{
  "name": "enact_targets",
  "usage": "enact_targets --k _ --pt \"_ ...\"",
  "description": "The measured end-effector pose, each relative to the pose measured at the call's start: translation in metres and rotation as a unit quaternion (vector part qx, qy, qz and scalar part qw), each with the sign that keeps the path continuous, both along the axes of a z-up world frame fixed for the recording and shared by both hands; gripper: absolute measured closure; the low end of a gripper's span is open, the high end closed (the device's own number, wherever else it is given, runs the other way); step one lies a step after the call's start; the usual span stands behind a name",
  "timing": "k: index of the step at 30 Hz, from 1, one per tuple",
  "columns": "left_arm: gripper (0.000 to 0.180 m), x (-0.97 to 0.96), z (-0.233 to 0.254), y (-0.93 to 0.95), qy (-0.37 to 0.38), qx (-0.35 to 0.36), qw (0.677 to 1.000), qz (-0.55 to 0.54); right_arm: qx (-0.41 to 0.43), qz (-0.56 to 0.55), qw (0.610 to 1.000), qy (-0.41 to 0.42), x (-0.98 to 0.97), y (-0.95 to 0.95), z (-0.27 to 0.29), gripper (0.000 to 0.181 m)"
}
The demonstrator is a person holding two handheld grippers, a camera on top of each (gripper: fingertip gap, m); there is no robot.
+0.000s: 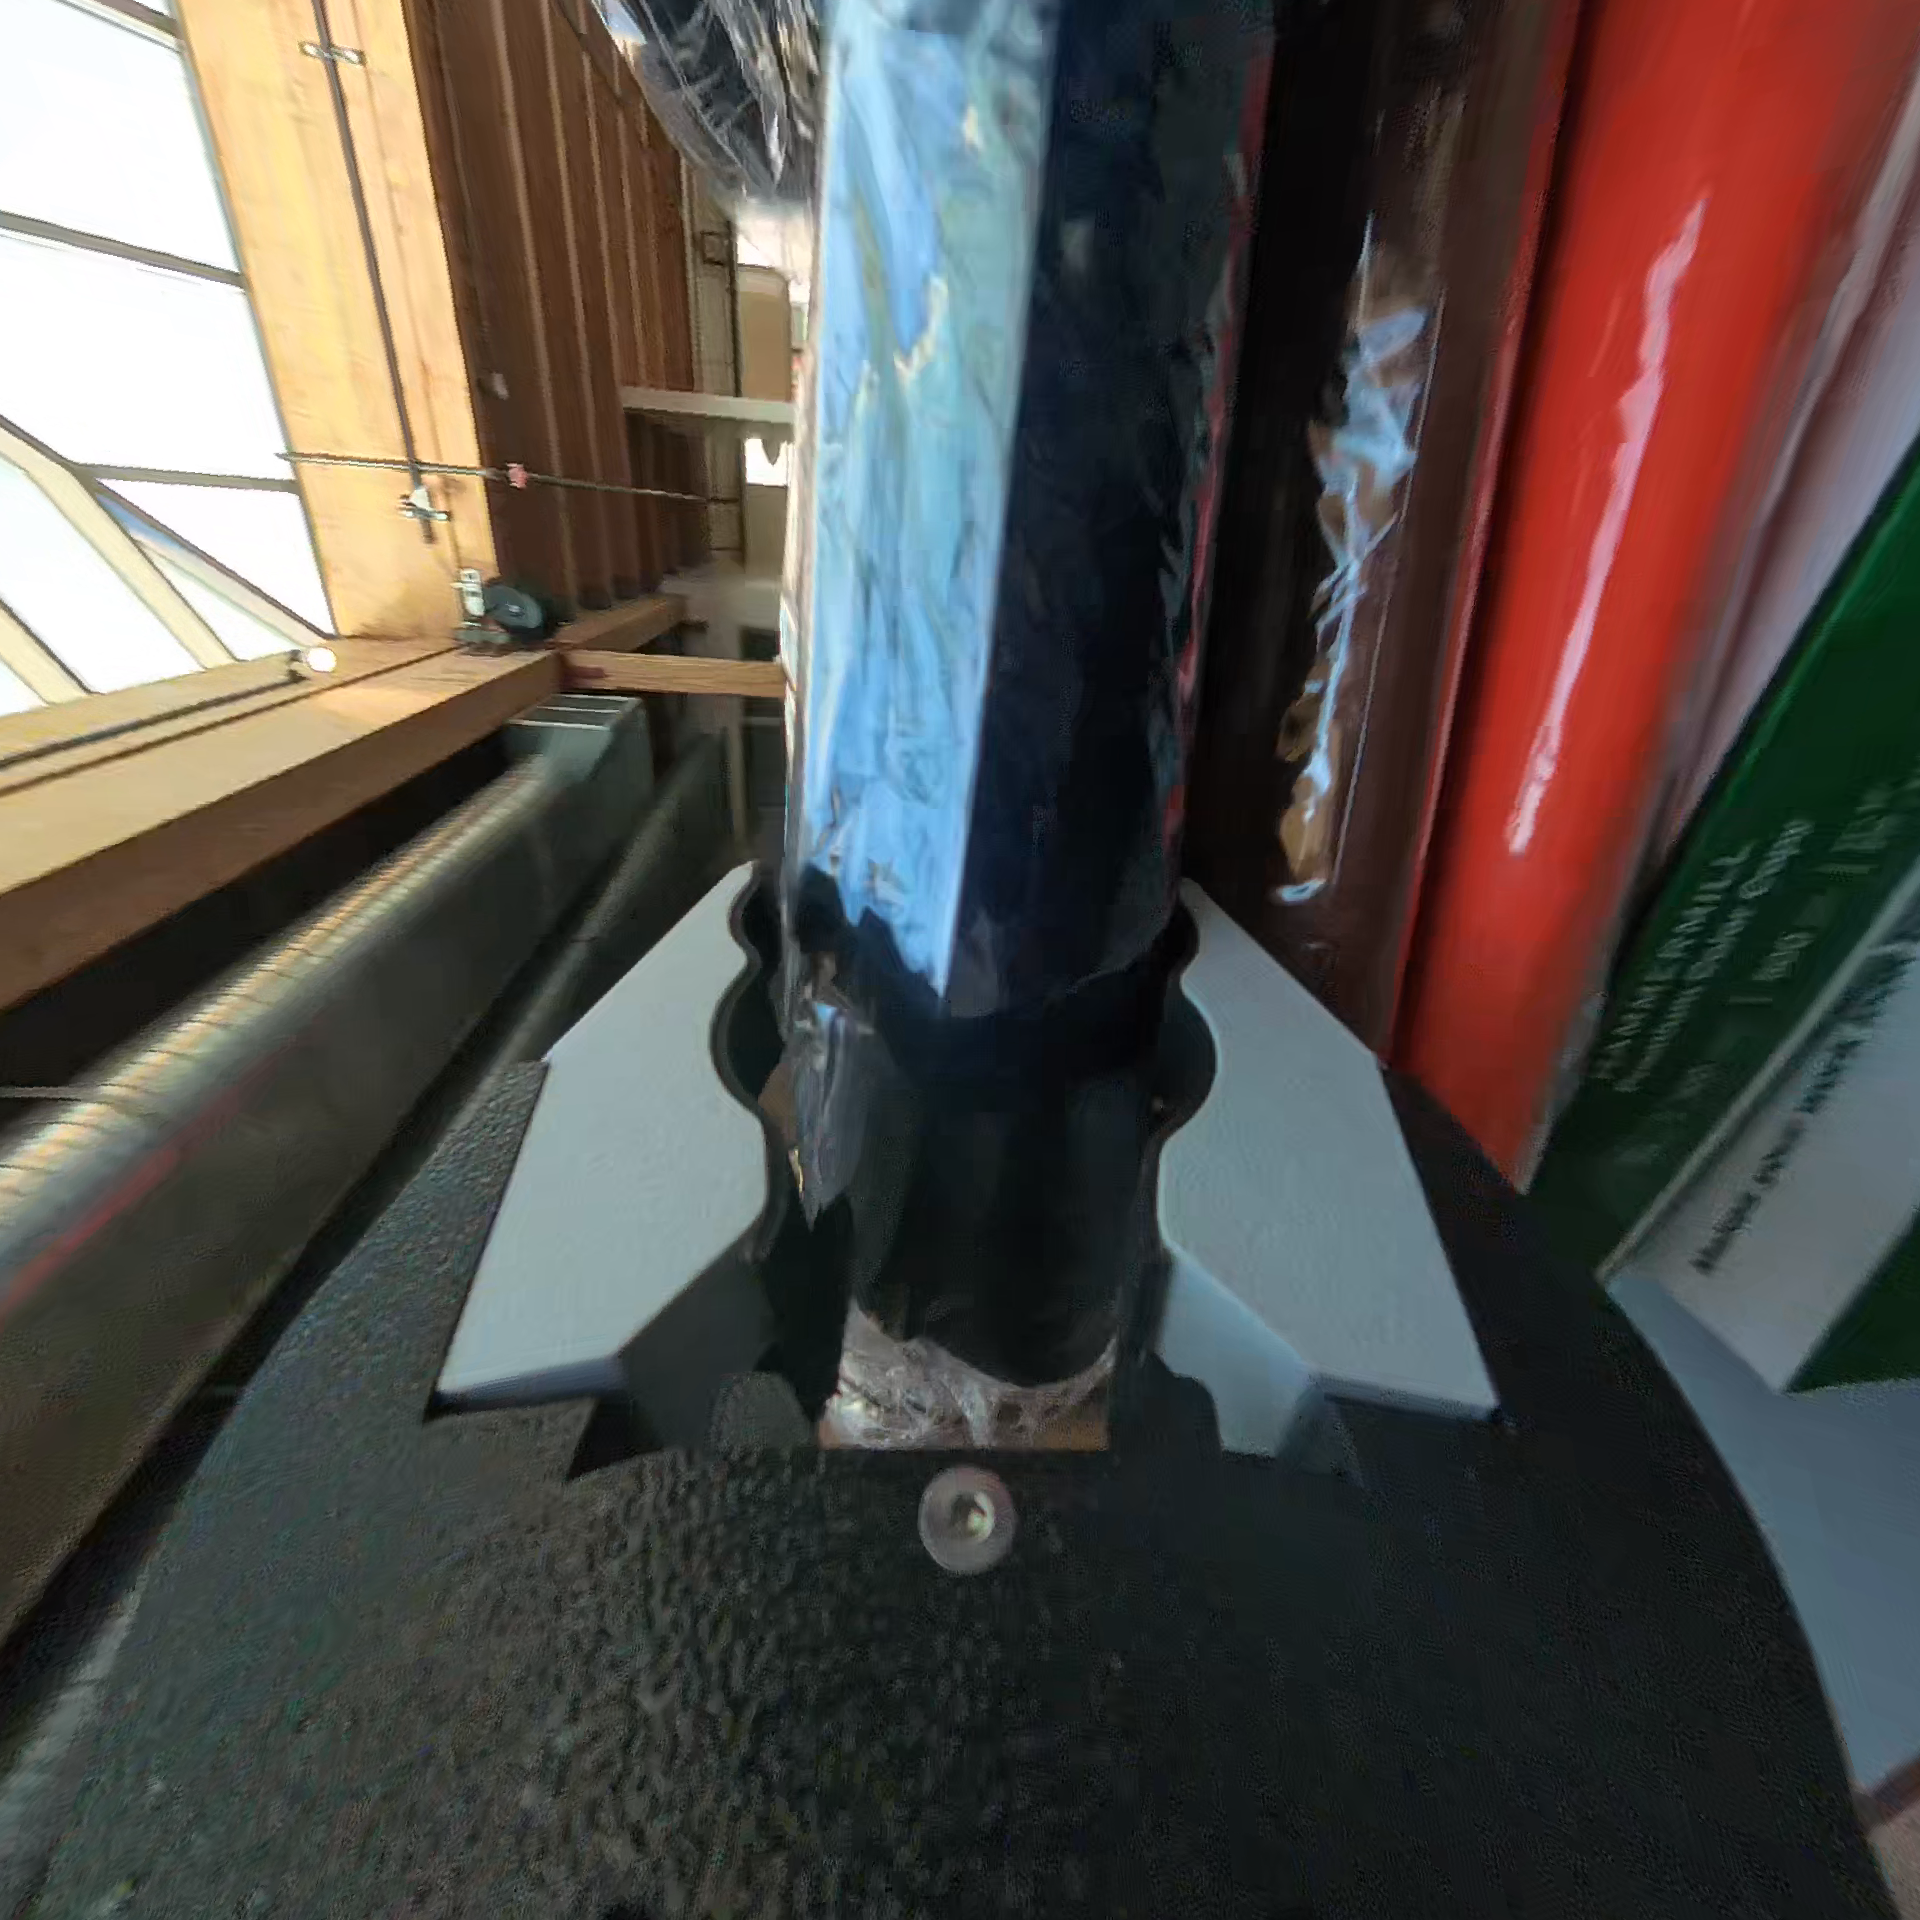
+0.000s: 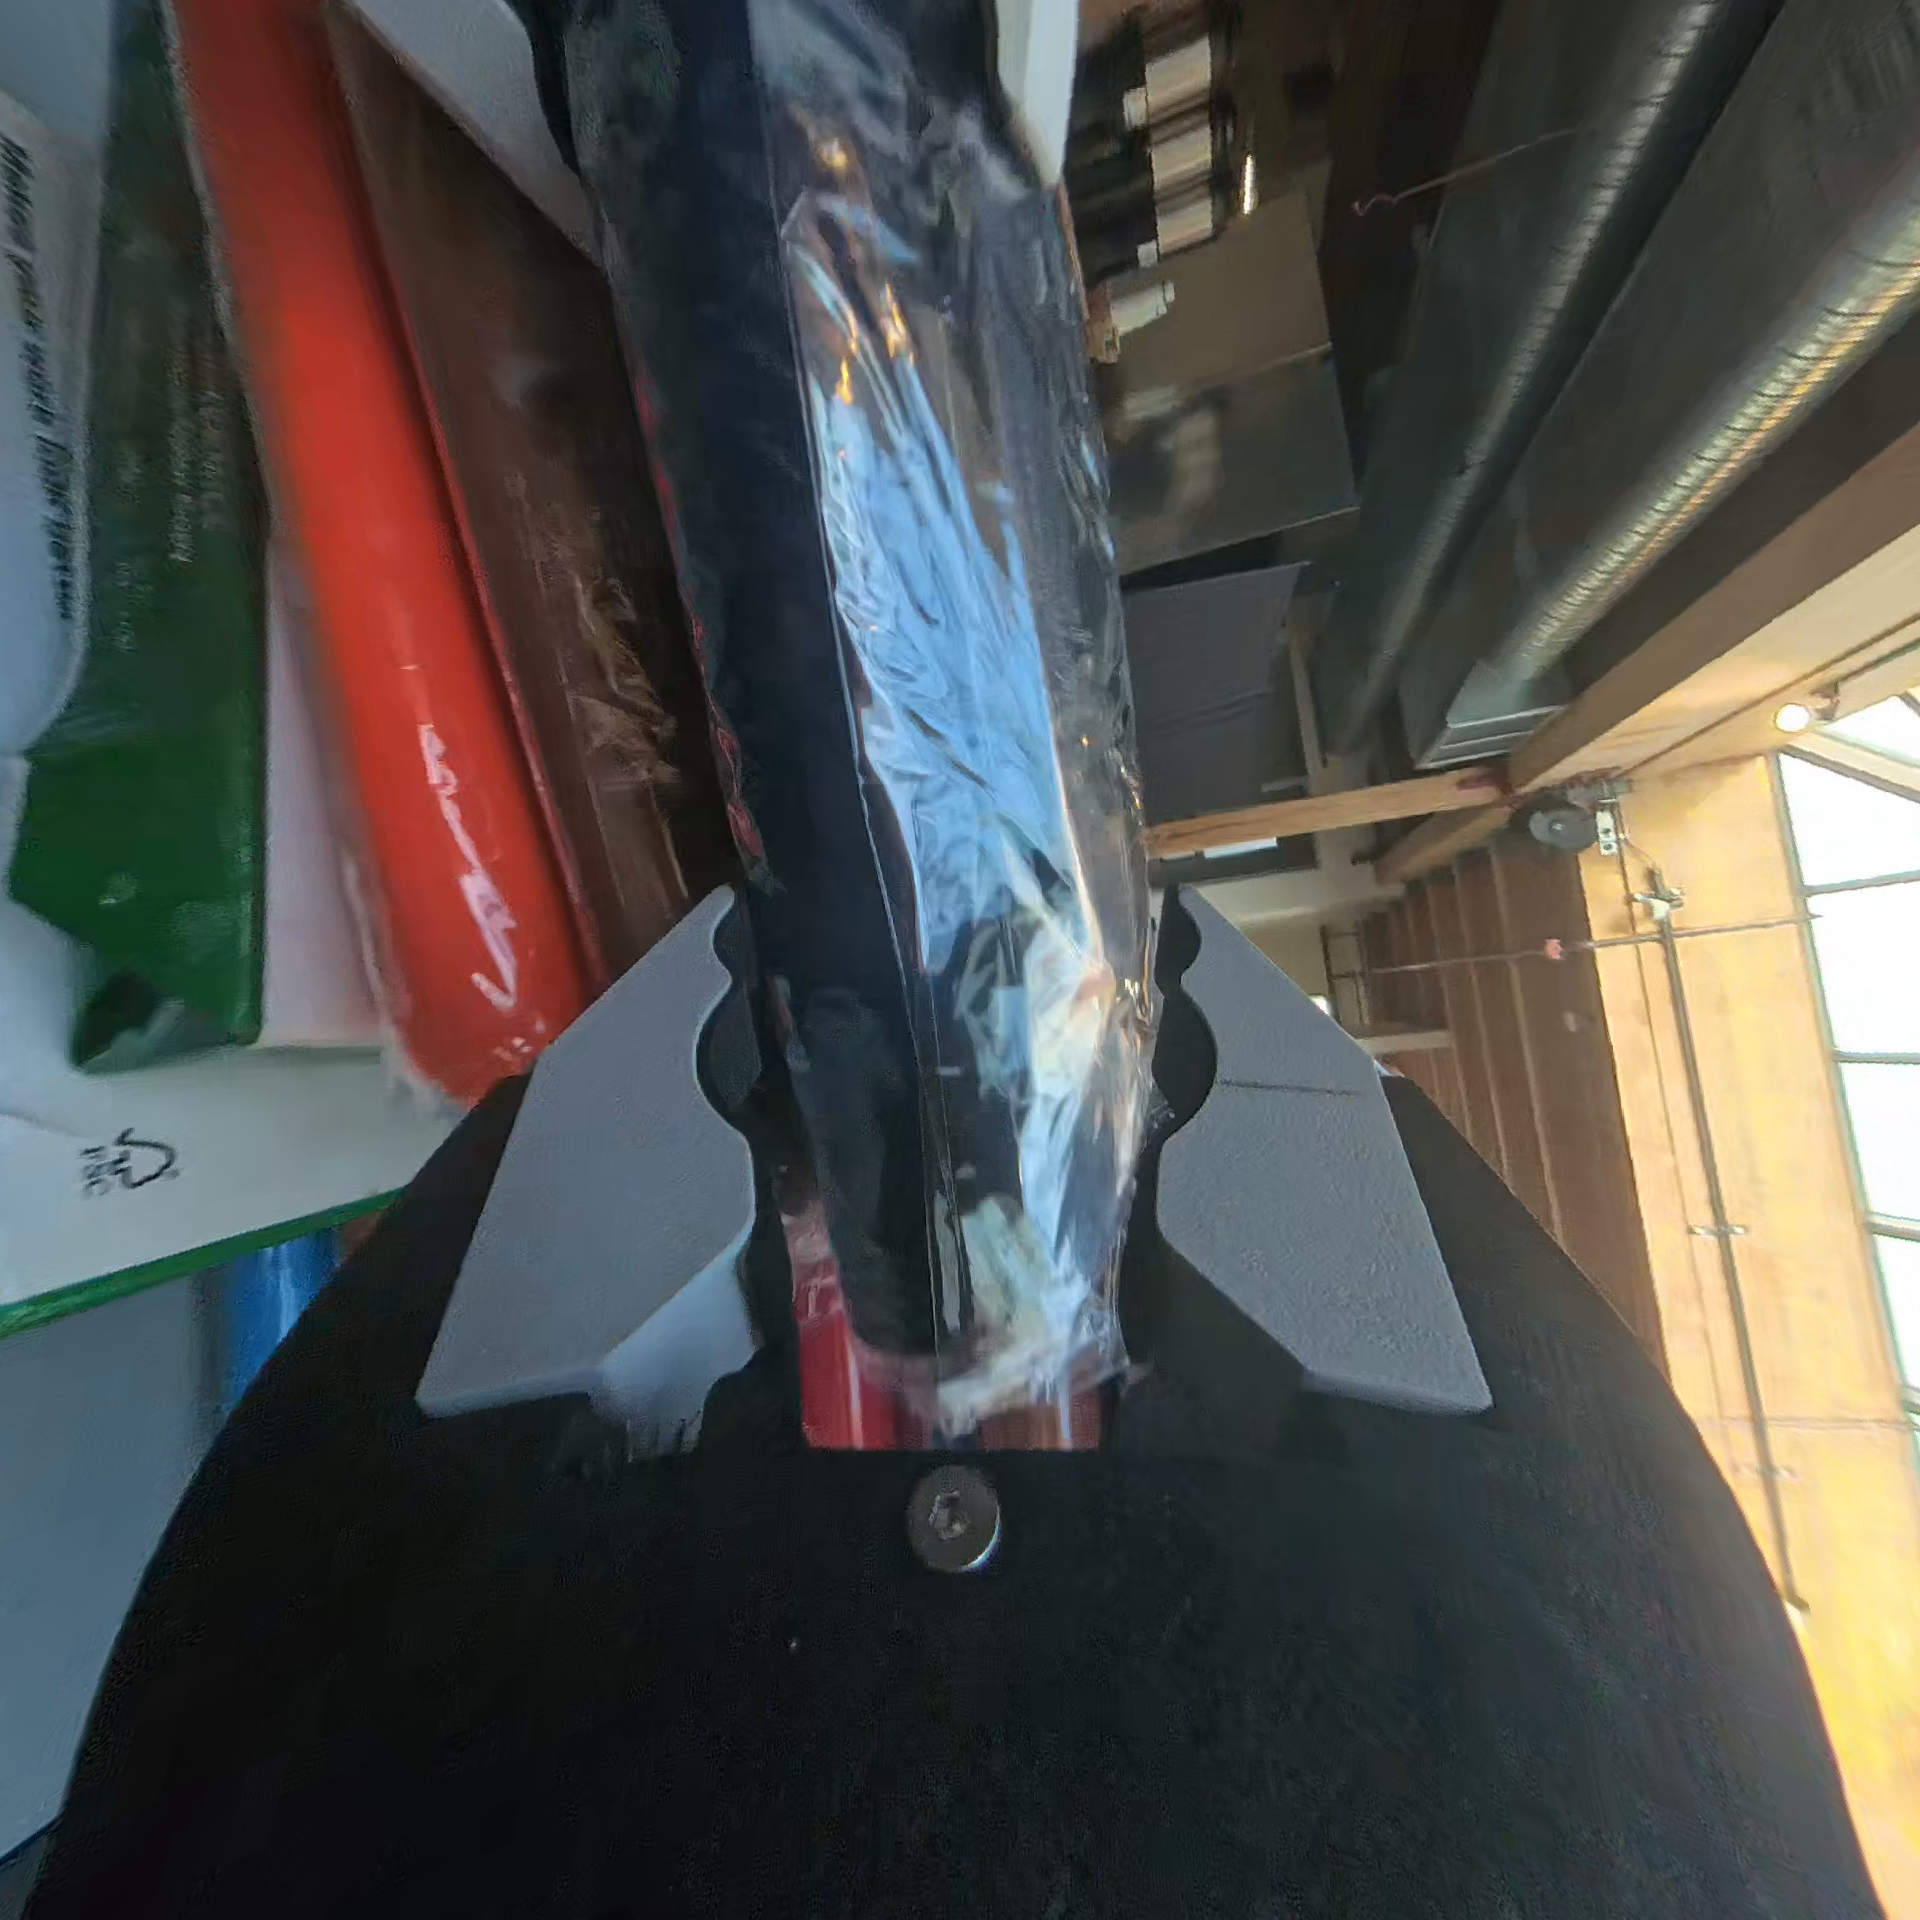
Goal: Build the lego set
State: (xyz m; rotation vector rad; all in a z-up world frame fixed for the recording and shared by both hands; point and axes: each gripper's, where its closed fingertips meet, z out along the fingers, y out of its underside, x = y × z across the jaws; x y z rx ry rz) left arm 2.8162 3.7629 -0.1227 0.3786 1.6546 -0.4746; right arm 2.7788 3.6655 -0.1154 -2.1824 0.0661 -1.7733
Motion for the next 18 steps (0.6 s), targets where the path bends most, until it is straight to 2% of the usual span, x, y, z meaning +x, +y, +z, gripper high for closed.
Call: enact_targets --k 3,7,11,14,16,18 --pt "0.096 -0.033 0.009 -0.016 0.086 -0.066 0.993 -0.046 0.053 0.041 0.998 -0.002 -0.046 -0.017 0.014 0.104" --pt "0.093 -0.079 0.054 -0.052 0.079 -0.148 0.981 -0.093 0.098 0.013 0.995 -0.034 -0.095 -0.088 0.034 0.104" --pt "0.092 -0.134 0.084 -0.143 0.099 -0.231 0.946 -0.205 0.101 -0.093 0.987 -0.088 -0.135 -0.199 0.049 0.108" --pt "0.101 -0.16 0.098 -0.224 0.08 -0.25 0.928 -0.265 0.096 -0.172 0.974 -0.11 -0.165 -0.289 0.051 0.111" --pt "0.098 -0.17 0.101 -0.278 0.099 -0.248 0.92 -0.288 0.084 -0.221 0.965 -0.115 -0.184 -0.35 0.052 0.113" --pt "0.094 -0.164 0.103 -0.323 0.105 -0.234 0.925 -0.279 0.079 -0.253 0.958 -0.112 -0.201 -0.404 0.053 0.114"
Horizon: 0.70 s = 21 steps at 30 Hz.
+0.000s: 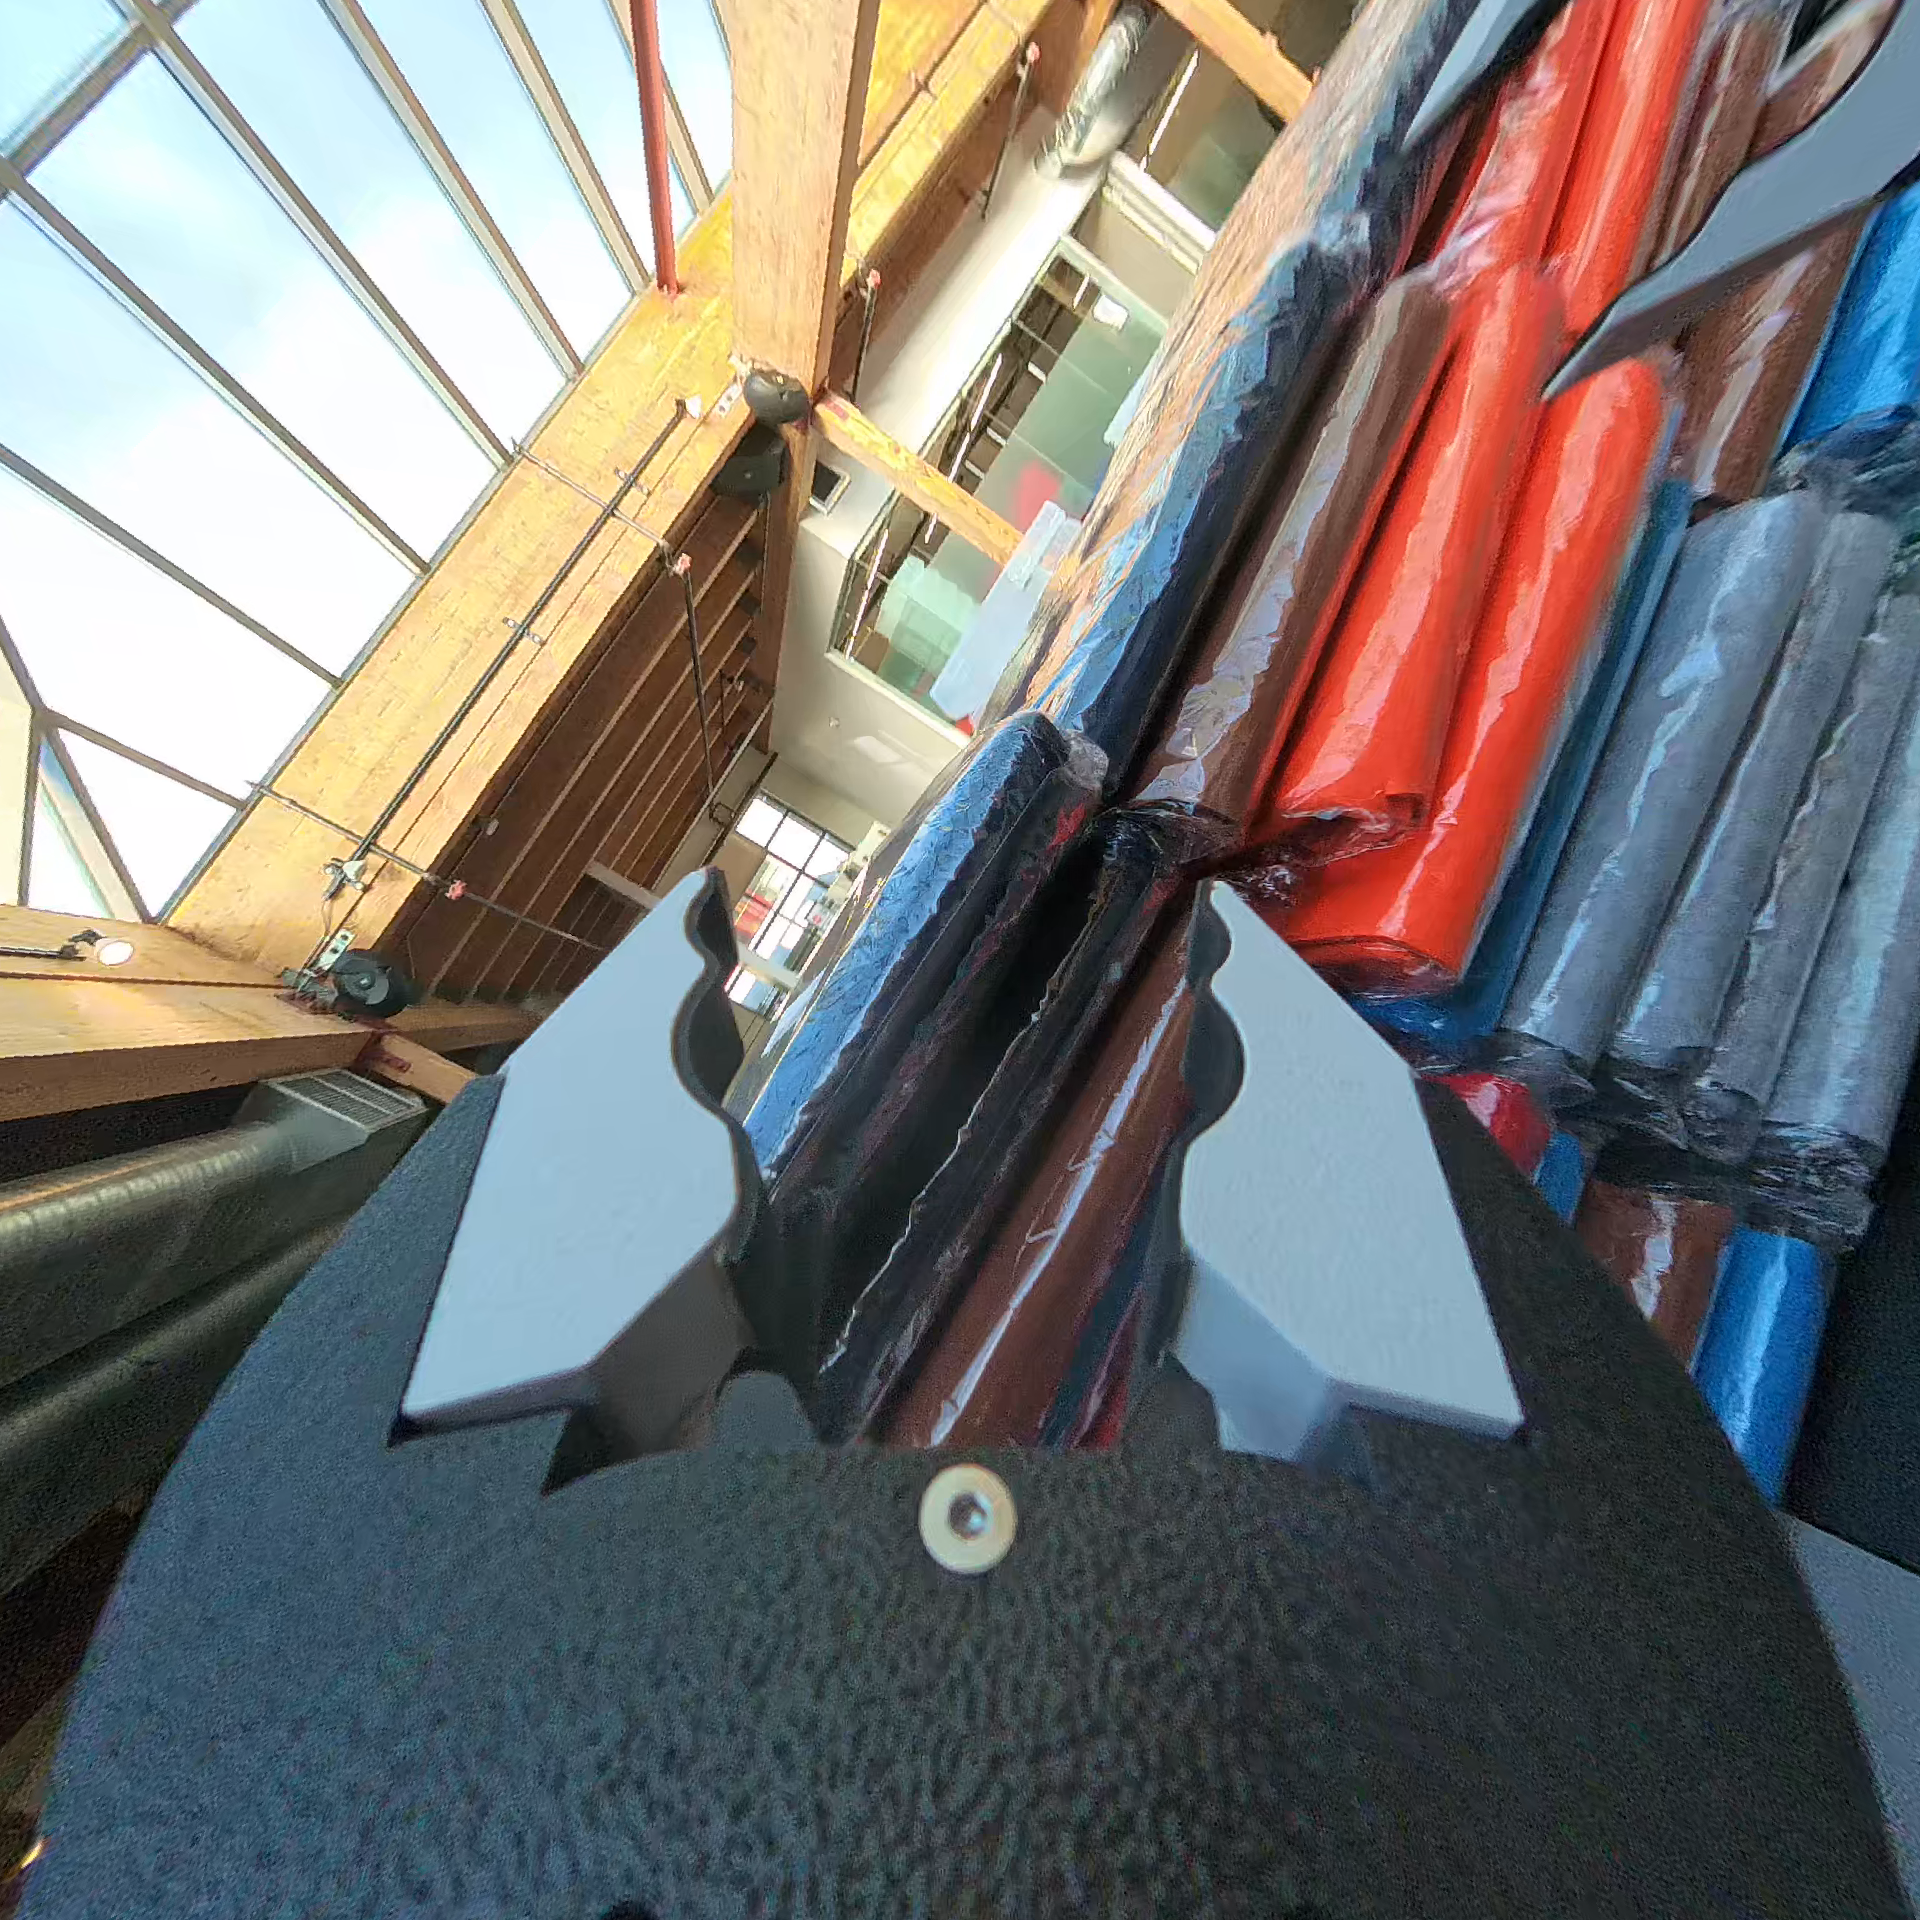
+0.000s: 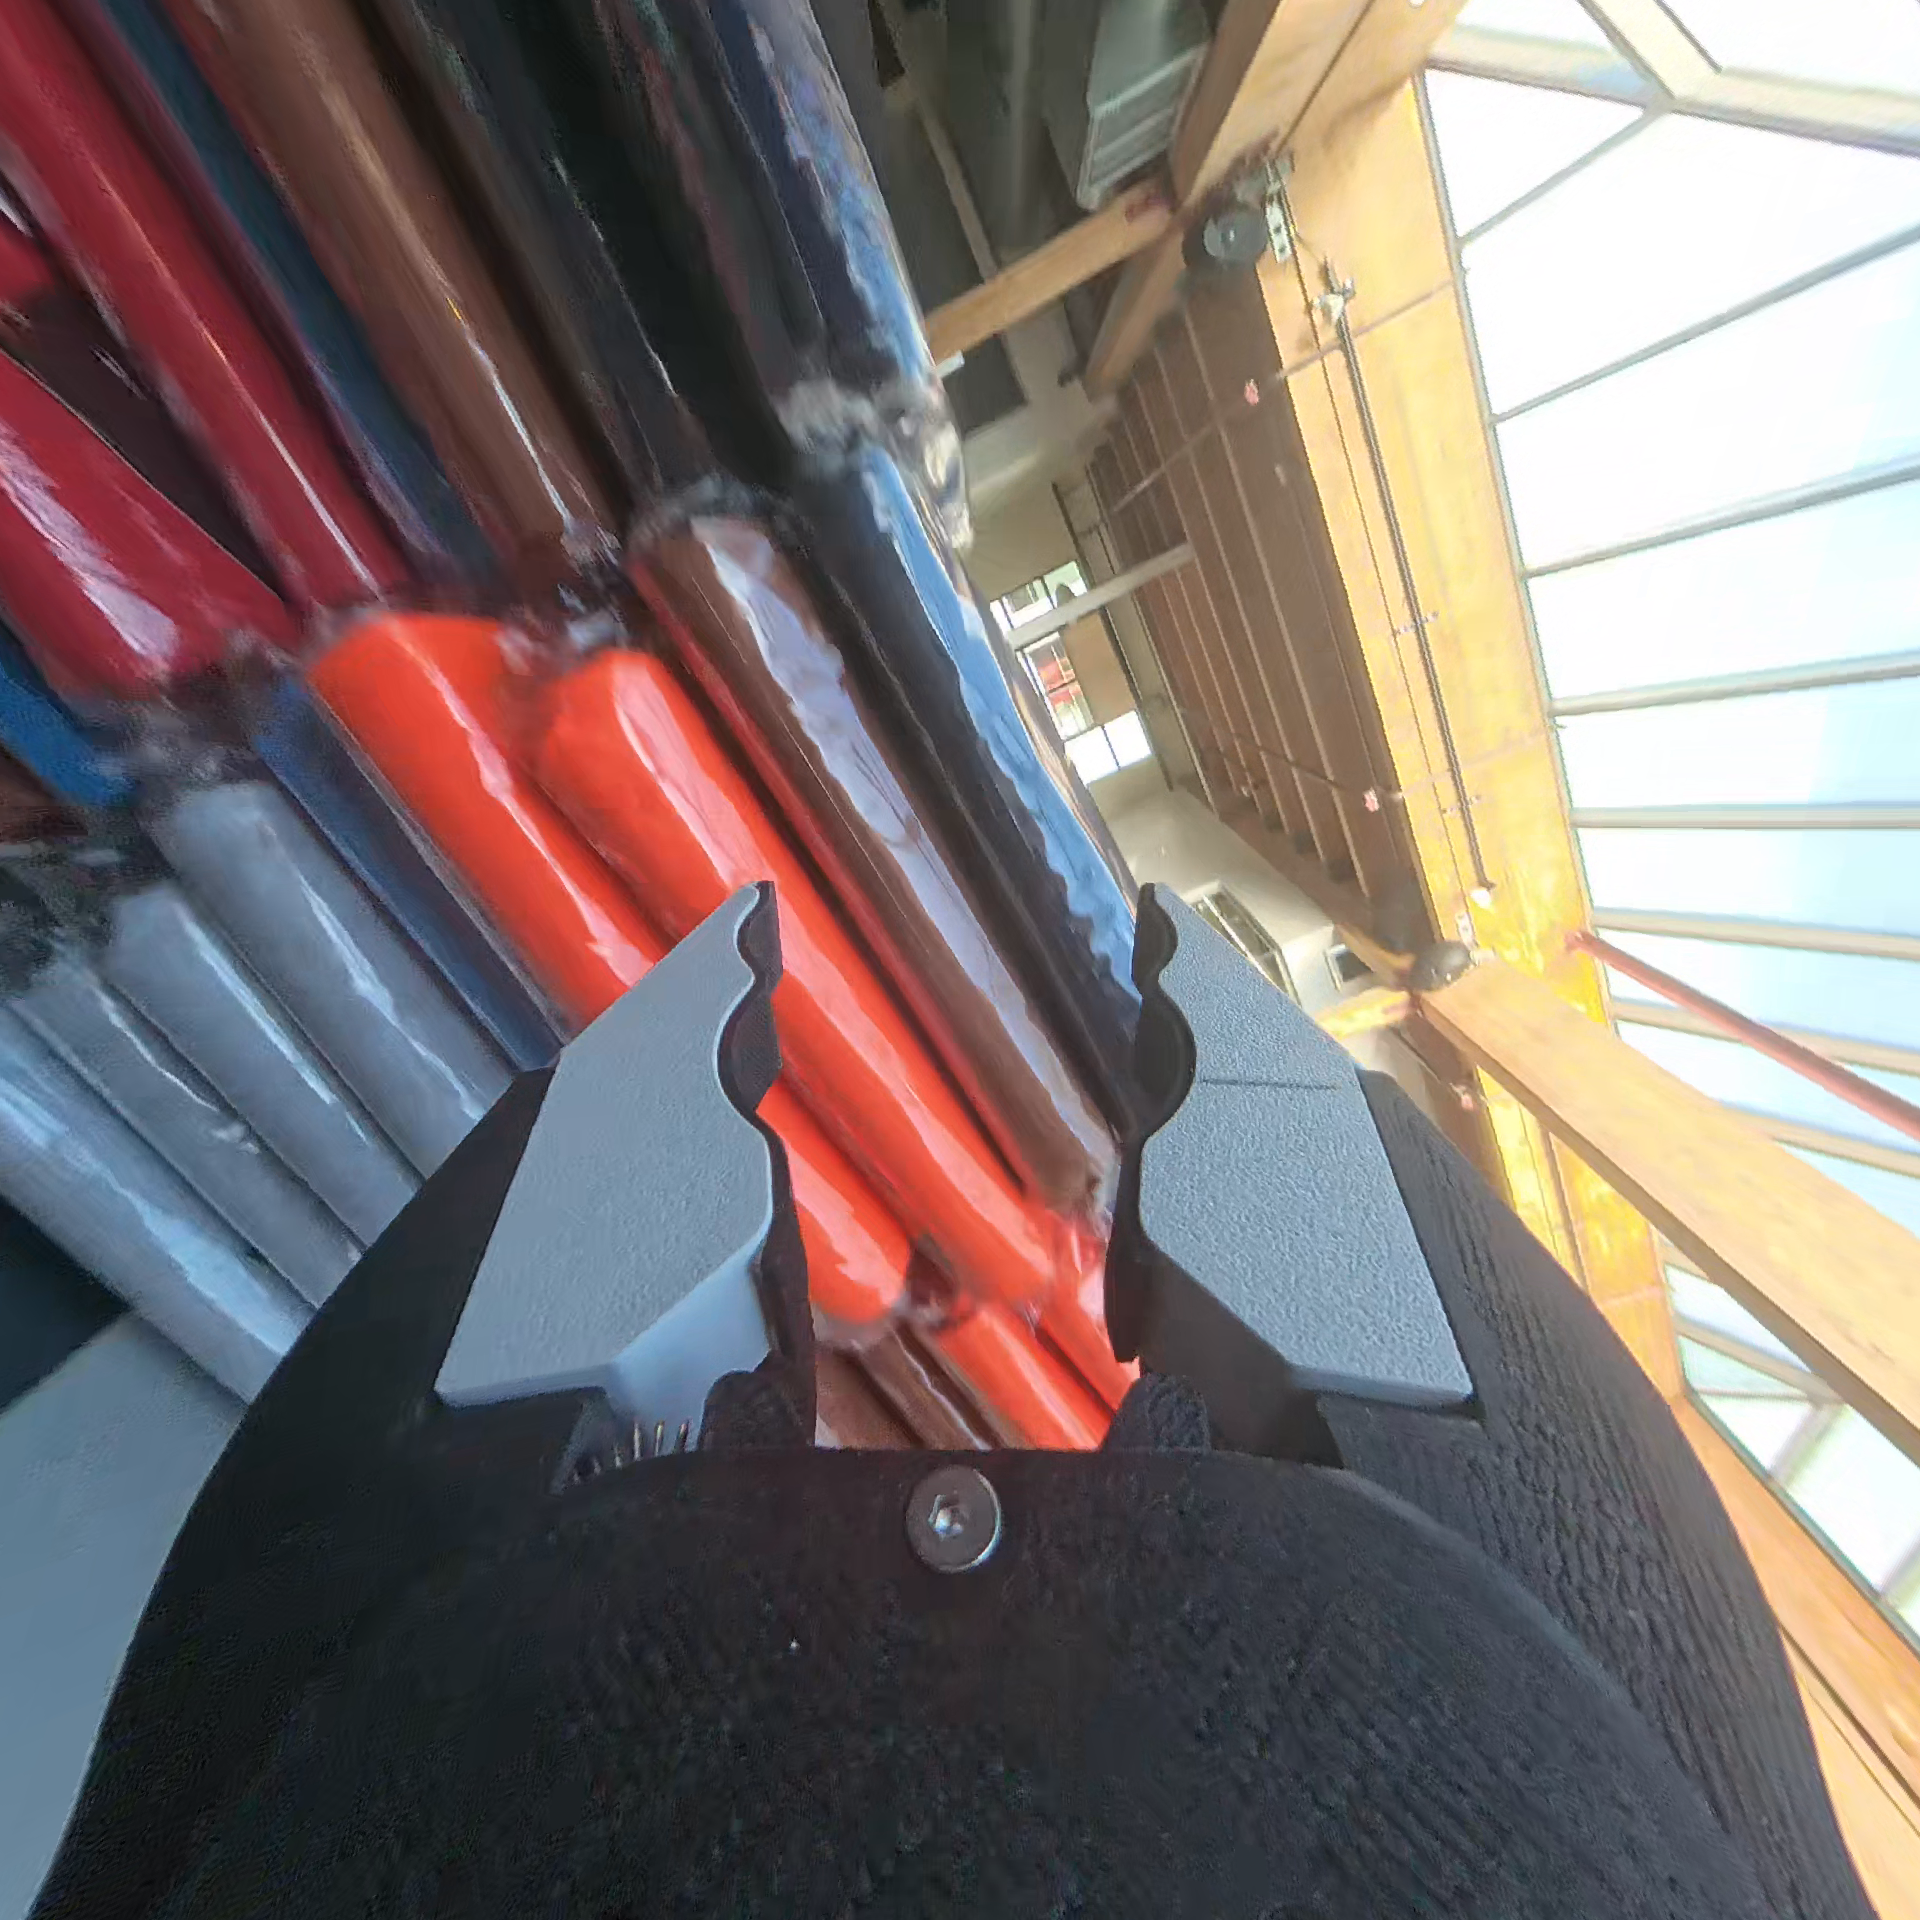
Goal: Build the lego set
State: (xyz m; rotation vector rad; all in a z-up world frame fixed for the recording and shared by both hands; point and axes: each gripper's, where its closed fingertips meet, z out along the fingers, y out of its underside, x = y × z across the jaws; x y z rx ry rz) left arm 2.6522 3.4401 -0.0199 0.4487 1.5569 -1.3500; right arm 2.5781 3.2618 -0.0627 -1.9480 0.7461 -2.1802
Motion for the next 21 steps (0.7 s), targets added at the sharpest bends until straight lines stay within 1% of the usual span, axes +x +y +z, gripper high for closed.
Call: enact_targets --k 2,4,5,7,8,11,14,17,21 --pt "0.088 0.022 0.002 -0.026 -0.019 0.017 0.998 0.05 -0.003 -0.025 1.0 0.002 -0.015 -0.046 0.002 0.114" --pt "0.081 0.046 0.003 -0.034 -0.016 0.033 0.995 0.094 -0.011 -0.04 0.999 0.002 -0.028 -0.08 0.003 0.114" --pt "0.078 0.055 0.002 -0.035 -0.007 0.042 0.994 0.1 -0.014 -0.043 0.999 0.003 -0.031 -0.094 0.003 0.114" --pt "0.079 0.072 0.004 -0.034 0.002 0.05 0.993 0.105 -0.022 -0.035 0.999 0.008 -0.033 -0.115 0.004 0.114" --pt "0.078 0.08 0.003 -0.032 0.003 0.066 0.991 0.113 -0.027 -0.029 0.999 0.014 -0.031 -0.122 0.005 0.114" --pt "0.081 0.104 0.001 -0.022 -0.01 0.121 0.98 0.158 -0.041 0.0 0.999 0.028 -0.014 -0.14 0.012 0.114" --pt "0.087 0.115 -0.005 -0.025 -0.022 0.171 0.971 0.163 -0.045 0.033 0.997 0.049 0.008 -0.146 0.016 0.114" --pt "0.095 0.125 -0.016 -0.034 -0.034 0.225 0.96 0.163 -0.026 0.083 0.994 0.06 0.026 -0.136 0.017 0.115" --pt "0.11 0.136 -0.025 -0.046 -0.097 0.26 0.944 0.178 -0.02 0.126 0.99 0.065 0.042 -0.119 0.019 0.116"
